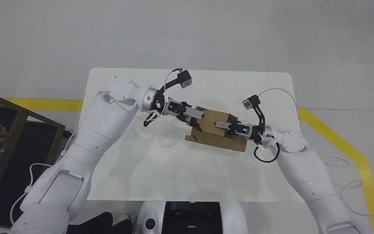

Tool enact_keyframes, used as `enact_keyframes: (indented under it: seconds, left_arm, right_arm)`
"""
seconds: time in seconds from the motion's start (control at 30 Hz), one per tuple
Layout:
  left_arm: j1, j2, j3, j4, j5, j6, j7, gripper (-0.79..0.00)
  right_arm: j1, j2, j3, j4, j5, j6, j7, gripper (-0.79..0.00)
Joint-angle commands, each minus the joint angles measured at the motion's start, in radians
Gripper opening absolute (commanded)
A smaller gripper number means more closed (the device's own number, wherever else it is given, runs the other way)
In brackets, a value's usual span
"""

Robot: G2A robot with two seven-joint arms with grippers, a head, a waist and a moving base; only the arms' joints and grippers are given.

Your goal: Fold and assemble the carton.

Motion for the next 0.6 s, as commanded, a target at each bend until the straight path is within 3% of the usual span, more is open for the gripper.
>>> enact_keyframes:
  seconds: [0.0, 0.57]
  left_arm:
    - [-0.001, -0.002, 0.005, -0.002, -0.002, 0.000, 0.005, 0.000]
    - [-0.043, -0.031, 0.096, -0.006, 0.065, 0.014, 0.056, 0.000]
  right_arm:
    - [0.000, -0.001, -0.005, -0.004, -0.005, 0.001, -0.003, -0.785]
    - [-0.010, -0.005, -0.013, -0.035, -0.017, 0.000, -0.010, -0.785]
